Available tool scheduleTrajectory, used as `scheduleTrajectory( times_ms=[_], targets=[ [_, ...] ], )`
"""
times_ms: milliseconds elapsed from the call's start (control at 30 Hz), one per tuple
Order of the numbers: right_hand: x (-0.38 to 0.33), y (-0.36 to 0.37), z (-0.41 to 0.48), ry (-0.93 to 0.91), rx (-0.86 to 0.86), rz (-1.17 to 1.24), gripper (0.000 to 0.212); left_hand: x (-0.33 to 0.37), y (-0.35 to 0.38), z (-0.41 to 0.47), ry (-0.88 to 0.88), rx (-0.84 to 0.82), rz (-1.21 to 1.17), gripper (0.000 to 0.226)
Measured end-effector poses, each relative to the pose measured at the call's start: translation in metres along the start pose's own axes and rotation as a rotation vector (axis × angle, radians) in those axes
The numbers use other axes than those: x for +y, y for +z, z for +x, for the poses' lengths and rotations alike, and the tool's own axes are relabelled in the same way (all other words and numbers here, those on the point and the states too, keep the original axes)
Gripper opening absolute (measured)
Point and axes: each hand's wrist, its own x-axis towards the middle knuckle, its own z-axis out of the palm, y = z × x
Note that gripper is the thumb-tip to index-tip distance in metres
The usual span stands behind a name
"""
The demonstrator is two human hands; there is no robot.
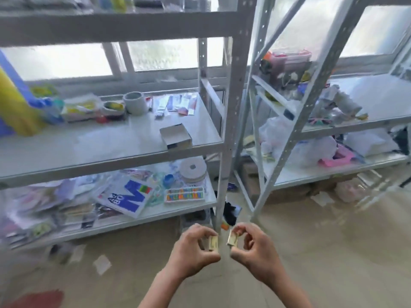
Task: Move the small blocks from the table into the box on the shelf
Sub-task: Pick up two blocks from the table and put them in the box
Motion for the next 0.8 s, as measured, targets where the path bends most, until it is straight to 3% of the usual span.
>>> scheduleTrajectory(
  times_ms=[300, 533, 667, 800],
  targets=[
    [-0.031, 0.005, 0.126, -0.09, -0.096, 0.117, 0.03, -0.002, -0.061, 0.109, -0.007, 0.142, -0.041, 0.036],
    [-0.061, -0.001, 0.238, -0.138, -0.231, -0.011, 0.032, -0.001, -0.105, 0.193, -0.087, 0.297, -0.036, 0.037],
    [-0.087, 0.011, 0.299, -0.216, -0.22, -0.039, 0.035, -0.01, -0.149, 0.225, -0.152, 0.458, -0.058, 0.035],
    [-0.109, 0.038, 0.344, -0.319, -0.275, -0.076, 0.034, -0.03, -0.185, 0.251, -0.168, 0.509, -0.059, 0.028]
  ],
)
